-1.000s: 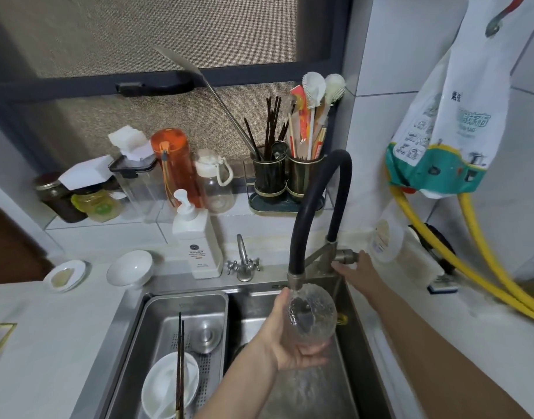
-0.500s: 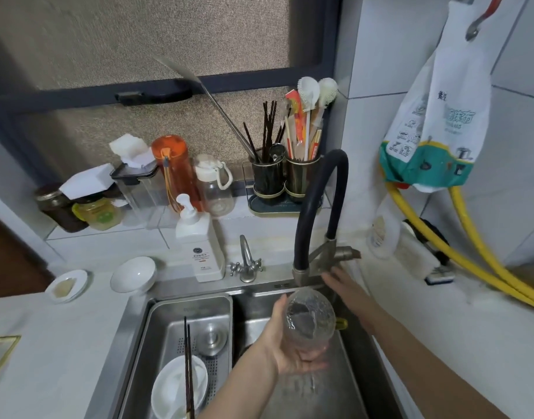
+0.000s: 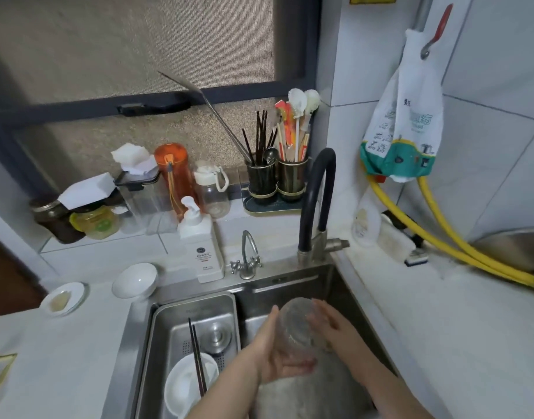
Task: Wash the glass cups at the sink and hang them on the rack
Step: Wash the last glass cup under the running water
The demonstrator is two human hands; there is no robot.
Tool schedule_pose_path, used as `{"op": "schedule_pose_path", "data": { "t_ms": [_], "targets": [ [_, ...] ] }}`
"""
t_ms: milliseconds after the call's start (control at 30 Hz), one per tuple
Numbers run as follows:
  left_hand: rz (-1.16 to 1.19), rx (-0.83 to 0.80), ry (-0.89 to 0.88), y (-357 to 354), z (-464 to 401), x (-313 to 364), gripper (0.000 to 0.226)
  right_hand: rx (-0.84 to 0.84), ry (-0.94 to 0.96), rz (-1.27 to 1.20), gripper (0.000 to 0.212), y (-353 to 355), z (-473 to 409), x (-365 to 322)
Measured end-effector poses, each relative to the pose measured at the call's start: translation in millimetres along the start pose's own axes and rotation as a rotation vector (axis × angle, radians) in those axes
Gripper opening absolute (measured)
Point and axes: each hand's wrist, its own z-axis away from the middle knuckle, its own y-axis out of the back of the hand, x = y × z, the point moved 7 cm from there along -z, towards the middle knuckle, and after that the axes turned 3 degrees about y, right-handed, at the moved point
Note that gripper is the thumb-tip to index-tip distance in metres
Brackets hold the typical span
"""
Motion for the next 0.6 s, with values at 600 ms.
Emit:
{"op": "schedule_pose_path", "data": {
  "t_ms": [600],
  "targets": [
    [-0.419,-0.023,-0.509,8.7,69.0,12.4,0.045,0.262,0.053,0.035,0.022,-25.7,45.7,-21.2]
  ]
}}
